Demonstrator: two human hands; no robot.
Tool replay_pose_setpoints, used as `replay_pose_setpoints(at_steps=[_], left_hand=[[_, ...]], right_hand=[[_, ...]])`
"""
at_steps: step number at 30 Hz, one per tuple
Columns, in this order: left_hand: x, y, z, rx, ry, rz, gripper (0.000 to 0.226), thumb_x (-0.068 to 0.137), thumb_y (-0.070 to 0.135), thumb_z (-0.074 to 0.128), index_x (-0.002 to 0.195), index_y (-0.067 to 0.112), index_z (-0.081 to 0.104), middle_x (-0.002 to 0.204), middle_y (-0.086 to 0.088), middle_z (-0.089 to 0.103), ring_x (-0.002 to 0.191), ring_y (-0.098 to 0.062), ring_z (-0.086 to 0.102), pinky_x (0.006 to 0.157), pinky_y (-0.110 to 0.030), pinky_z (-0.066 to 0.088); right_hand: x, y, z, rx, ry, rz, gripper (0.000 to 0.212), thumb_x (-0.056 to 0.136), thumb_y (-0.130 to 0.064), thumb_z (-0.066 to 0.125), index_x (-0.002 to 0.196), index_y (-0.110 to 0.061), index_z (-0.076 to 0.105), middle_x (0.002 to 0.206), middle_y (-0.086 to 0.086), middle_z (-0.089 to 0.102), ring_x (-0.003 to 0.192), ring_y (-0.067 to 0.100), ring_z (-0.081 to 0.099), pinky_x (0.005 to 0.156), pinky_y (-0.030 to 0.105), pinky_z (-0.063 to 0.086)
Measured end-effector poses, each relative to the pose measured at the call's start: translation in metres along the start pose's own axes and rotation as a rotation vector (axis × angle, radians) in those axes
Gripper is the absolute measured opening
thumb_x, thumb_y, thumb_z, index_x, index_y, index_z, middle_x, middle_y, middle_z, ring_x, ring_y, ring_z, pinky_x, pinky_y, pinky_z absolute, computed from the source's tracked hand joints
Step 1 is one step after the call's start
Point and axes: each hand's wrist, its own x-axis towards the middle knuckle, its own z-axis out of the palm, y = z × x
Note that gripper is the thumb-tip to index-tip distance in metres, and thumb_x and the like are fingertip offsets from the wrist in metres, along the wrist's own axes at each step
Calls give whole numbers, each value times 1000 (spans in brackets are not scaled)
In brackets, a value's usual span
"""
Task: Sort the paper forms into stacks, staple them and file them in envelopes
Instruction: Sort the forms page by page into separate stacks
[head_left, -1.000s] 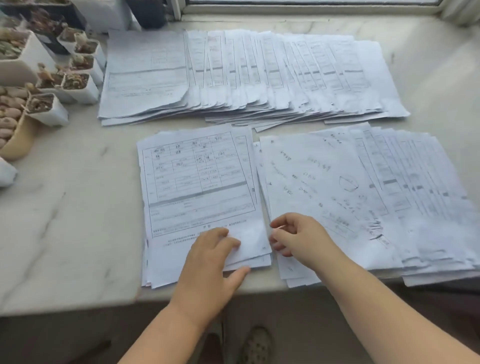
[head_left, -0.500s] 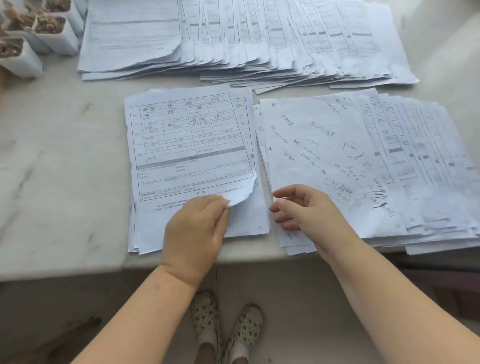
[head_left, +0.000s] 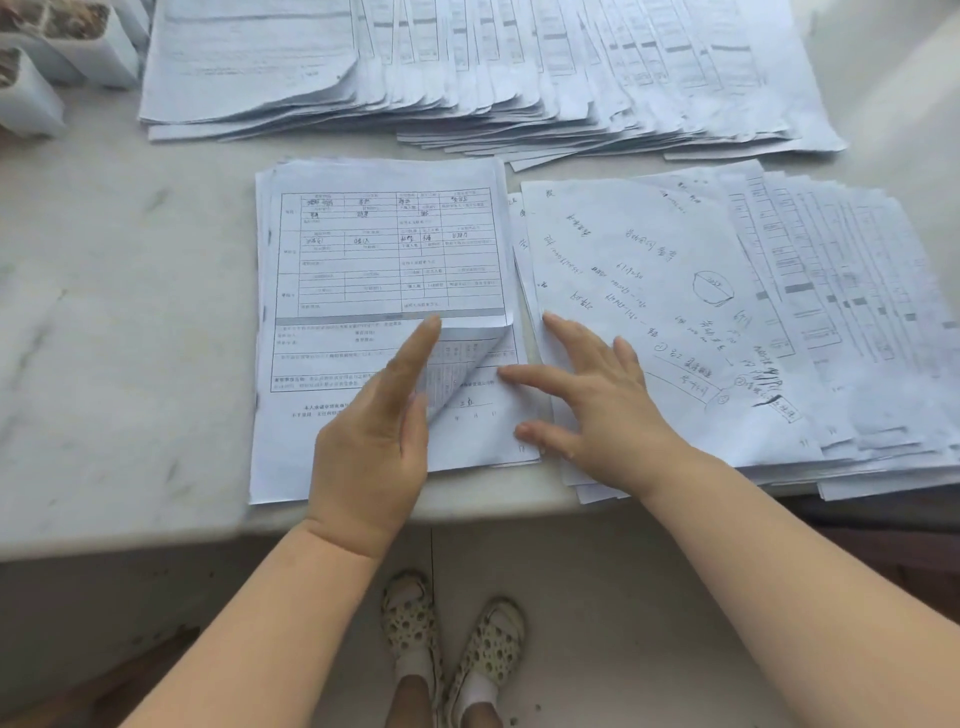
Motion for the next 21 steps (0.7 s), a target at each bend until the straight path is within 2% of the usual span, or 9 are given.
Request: replay_pose_setpoints(at_steps=[2, 3, 5, 7, 10, 13, 16, 18, 21], left_hand=[[-1, -1, -2, 5, -42, 42, 63, 85, 4, 46, 138, 39, 41, 116, 10, 60, 94, -14, 59, 72, -36, 52], [-1, -2, -3, 26, -60, 44, 61, 84, 6, 47, 136, 37, 41, 115, 8, 62, 92, -13, 60, 71, -36, 52], [-3, -4, -5, 73, -95, 35, 62, 83, 11, 53, 137, 34, 36, 93, 18, 62, 68, -13, 56, 58, -34, 50], [-3, -4, -8, 62, -115, 19, 65, 83, 14, 55, 140, 32, 29, 68, 27, 45, 51, -14, 45, 49, -28, 42], [-2, -9, -9, -54, -61, -86, 66, 87, 13, 49, 144, 32, 22, 58, 13, 40, 56, -11, 44, 51, -12, 33], [1, -13, -6, -150, 11, -231, 63, 89, 16, 47, 148, 20, 26, 61, 9, 46, 52, -8, 40, 52, -13, 32], [0, -14, -5, -225, 30, -317, 59, 93, 14, 52, 147, 19, 30, 55, 10, 46, 51, -6, 41, 52, -13, 33], [-1, -12, -6, -234, 29, -329, 58, 94, 5, 55, 145, 20, 34, 52, 8, 44, 51, -5, 41, 52, -13, 34], [-1, -10, -6, -232, 22, -330, 55, 93, 3, 56, 142, 21, 38, 53, 15, 48, 50, -3, 41, 52, -13, 34]], right_hand=[[2, 1, 4, 48, 36, 6, 46, 86, -53, 63, 129, -56, 49, 162, -10, 3, 149, 9, -1, 118, 40, -15], [2, 1, 6, 58, 54, 4, 44, 85, -53, 64, 126, -55, 52, 161, -10, 7, 148, 9, 2, 117, 40, -15], [4, 0, 9, 87, 109, 4, 39, 83, -52, 67, 121, -51, 58, 159, -10, 15, 147, 9, 6, 117, 41, -14], [6, -4, 10, 106, 153, 19, 37, 81, -52, 69, 116, -46, 61, 157, -9, 21, 145, 8, 10, 117, 42, -13], [8, -11, 16, 87, 229, 54, 56, 76, -54, 73, 127, -38, 55, 155, -7, 28, 144, 12, 19, 118, 44, -7], [5, -14, 18, 121, 376, 118, 79, 68, -58, 77, 133, -22, 50, 142, 2, 44, 132, 22, 39, 112, 39, 17], [4, -20, 10, 185, 421, 129, 53, 71, -52, 77, 111, -19, 64, 109, -5, 57, 102, 14, 50, 93, 25, 32], [5, -28, 1, 421, 308, 158, 24, 78, -41, 76, 92, -24, 68, 87, -13, 58, 80, 3, 49, 77, 16, 38], [9, -35, -12, 772, 102, 289, 15, 87, -28, 70, 82, -15, 68, 70, -8, 59, 61, 6, 50, 61, 15, 42]])
